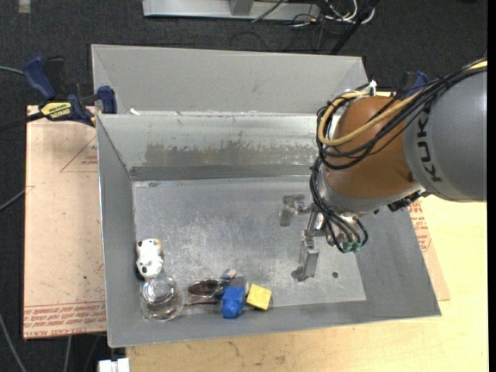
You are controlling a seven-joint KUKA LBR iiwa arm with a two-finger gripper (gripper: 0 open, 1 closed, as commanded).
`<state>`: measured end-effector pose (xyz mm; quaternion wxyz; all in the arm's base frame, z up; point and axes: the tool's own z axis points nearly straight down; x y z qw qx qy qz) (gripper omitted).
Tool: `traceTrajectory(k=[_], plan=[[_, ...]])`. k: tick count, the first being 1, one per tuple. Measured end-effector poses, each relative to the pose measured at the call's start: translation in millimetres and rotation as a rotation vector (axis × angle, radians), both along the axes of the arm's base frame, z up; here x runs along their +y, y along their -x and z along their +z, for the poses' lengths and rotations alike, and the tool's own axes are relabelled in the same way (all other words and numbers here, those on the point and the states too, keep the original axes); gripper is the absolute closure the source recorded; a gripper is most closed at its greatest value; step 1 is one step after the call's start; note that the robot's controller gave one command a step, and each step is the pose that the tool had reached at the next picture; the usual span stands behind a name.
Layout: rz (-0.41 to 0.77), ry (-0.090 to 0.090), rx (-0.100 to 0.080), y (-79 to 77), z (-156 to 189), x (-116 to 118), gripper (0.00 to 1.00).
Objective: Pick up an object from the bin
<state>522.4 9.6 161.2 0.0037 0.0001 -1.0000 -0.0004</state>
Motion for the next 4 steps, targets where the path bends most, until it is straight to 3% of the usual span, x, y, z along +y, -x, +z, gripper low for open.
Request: traceTrajectory(k=[1, 2, 3, 4], plan=[[0.0, 0.0, -0.008, -1.8, 4, 0, 0.0], [0.125, 0.0, -0.011, 14.2, -43, 40, 0.0], [0.362, -0.001, -0.007, 34.2, -61, 78, 0.0], [0.334, -0.002, -0.009, 23.2, -41, 127, 0.0]])
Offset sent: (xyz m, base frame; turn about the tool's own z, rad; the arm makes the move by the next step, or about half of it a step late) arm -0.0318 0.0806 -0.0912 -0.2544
